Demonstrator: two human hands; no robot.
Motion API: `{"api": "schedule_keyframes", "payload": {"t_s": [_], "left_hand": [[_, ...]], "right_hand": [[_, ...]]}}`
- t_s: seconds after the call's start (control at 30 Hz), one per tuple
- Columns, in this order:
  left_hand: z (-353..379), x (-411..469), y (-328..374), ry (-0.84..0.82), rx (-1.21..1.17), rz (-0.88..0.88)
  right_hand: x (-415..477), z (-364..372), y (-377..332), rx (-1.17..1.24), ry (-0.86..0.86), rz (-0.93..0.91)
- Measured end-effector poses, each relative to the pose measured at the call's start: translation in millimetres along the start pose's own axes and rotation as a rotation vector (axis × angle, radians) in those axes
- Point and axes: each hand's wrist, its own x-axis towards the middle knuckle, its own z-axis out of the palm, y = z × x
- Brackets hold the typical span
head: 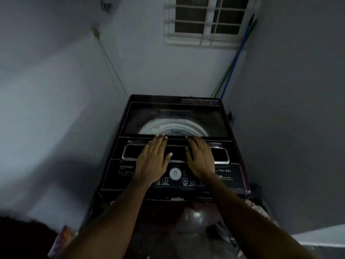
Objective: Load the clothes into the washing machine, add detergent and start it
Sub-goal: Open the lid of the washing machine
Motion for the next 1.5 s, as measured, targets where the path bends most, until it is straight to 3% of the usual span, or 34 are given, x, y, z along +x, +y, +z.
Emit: {"api": "schedule_keyframes", "payload": {"t_s": [0.27, 0.47, 0.63, 0.77, 1.0, 1.1, 1.2, 1.27, 1.5], "left_hand": [[14.3, -16.9, -2.9, -0.086, -0.011, 0.017], [10.1, -26.5, 0.1, -0.099, -0.03, -0.01], [-6.5, -25.6, 1.7, 0.037, -0.089, -0.02], [-23.2, -11.4, 5.6, 0.137, -0.14, -0.029], [-26.4, 46.4, -12.8, 0.247, 0.02, 0.025], [-23.9, 69.8, -21.8, 0.332, 0.06, 0.073], [-28.6, 94.5, -24.2, 0.401, 0.043, 0.065], [-33.0, 111.4, -25.2, 0.424, 0.043, 0.059], [-40.5, 157.3, -33.9, 0.446, 0.064, 0.072]], "right_hand": [[5.5, 12.1, 8.6, -0.109, -0.133, 0.082], [33.0, 6.7, 8.4, -0.122, -0.326, 0.142], [55.6, -20.8, -9.6, -0.102, -0.187, 0.204], [93.9, -63.5, -17.0, -0.01, -0.301, 0.231], [143.5, -110.8, -28.1, 0.02, -0.37, 0.212], [137.0, -129.8, -34.2, 0.07, -0.196, 0.149], [98.7, -120.6, -38.4, 0.111, 0.293, -0.052], [71.1, -99.1, -39.5, 0.097, 0.495, -0.122], [102.7, -49.4, -26.0, -0.106, 0.384, -0.043]]}}
